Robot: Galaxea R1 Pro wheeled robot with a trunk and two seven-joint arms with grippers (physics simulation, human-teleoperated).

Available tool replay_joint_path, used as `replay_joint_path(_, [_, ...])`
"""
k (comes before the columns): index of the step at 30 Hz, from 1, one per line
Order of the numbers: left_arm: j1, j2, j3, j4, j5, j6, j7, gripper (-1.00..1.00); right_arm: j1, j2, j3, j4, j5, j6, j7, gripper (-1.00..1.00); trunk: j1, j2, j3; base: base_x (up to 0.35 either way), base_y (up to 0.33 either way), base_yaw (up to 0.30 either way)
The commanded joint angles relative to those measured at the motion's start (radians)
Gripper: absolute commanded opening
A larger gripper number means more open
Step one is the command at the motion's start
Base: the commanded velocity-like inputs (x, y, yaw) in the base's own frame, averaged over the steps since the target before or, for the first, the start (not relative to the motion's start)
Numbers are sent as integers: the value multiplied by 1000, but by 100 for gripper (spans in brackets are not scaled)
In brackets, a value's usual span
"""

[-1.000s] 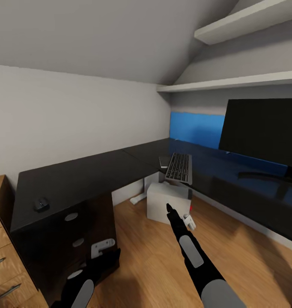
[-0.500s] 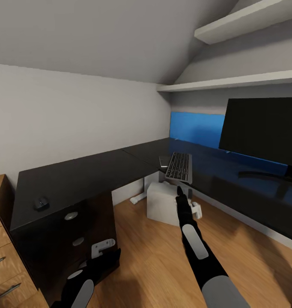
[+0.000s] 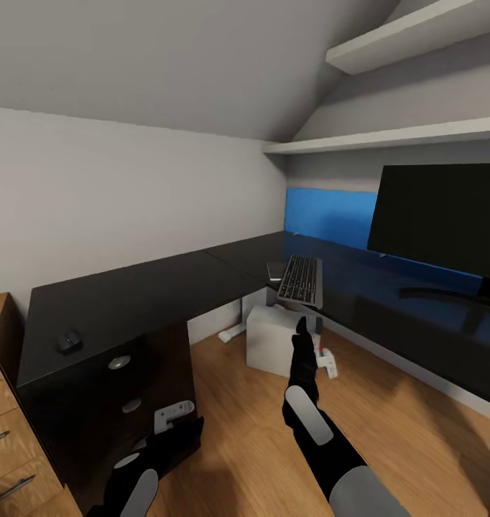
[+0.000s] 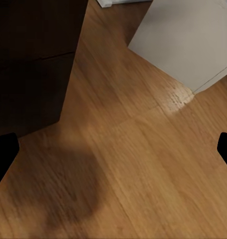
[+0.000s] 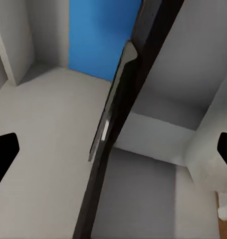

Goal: In the bedroom, organize the workspace by keeping the computer under the desk, ensuring the monitor is on the desk, placing the keyboard on the desk next to the monitor, placing the mouse on the desk next to the keyboard, moving the folder from the swivel chair onto the desk next to the mouse, stacking the notebook on top of the folder with the pen on top of the notebook, and positioning the swivel chair next to the desk.

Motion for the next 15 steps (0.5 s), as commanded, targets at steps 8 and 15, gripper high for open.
replay_joint_path(8, [-1, 2, -2, -1, 11, -1, 5, 100, -1, 0, 71, 16, -111, -70, 1, 100, 0, -1, -1, 0, 0, 0])
replay_joint_path(15, [1, 6, -5, -14, 9, -19, -3, 100, -1, 0, 74, 19, -117, -65, 0, 100, 0, -1, -1, 57, 0, 0])
